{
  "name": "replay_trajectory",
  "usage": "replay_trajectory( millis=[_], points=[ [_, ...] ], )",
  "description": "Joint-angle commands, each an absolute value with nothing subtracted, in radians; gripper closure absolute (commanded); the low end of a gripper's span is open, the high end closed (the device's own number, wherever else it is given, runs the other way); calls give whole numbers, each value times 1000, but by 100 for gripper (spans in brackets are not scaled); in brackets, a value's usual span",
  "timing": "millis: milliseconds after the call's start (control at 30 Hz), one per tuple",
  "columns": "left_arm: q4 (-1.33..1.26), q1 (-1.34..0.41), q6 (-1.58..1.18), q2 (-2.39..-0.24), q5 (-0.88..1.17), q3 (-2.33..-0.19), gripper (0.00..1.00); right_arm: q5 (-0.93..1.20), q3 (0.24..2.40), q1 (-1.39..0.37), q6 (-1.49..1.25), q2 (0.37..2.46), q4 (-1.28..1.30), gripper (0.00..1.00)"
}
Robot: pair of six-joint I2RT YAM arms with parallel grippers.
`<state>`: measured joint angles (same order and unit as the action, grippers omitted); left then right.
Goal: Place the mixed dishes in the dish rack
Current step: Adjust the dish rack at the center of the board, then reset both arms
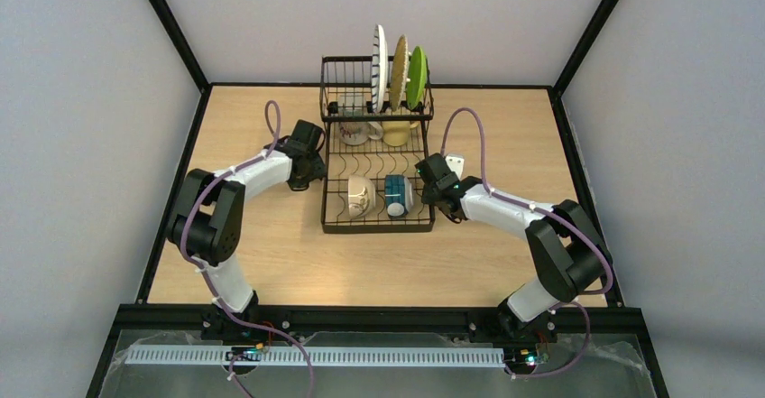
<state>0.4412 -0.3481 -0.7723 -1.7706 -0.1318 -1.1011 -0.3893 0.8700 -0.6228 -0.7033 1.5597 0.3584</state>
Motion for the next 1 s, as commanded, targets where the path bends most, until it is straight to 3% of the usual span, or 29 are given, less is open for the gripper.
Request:
replay_trajectory(
  millis=[0, 300, 533, 700, 967],
  points=[
    [340, -403, -789, -1802, 28, -1135, 19, -160, 854, -719, -742, 1558, 314, 100],
    [363, -395, -805, -1730, 2, -1080, 17, -164, 865, -719, -720, 1553, 332, 100],
    [406, -380, -817, -1635, -69, -1056, 12, -288, 870, -719, -713, 1507, 395, 99],
    [442, -376, -815, -1537, -112, -1038, 10, -369, 920, -688, -665, 1475, 445, 86],
    [506, -364, -794, -1418, -142, -1025, 8, -395, 947, -552, -583, 1399, 452, 58]
  ],
)
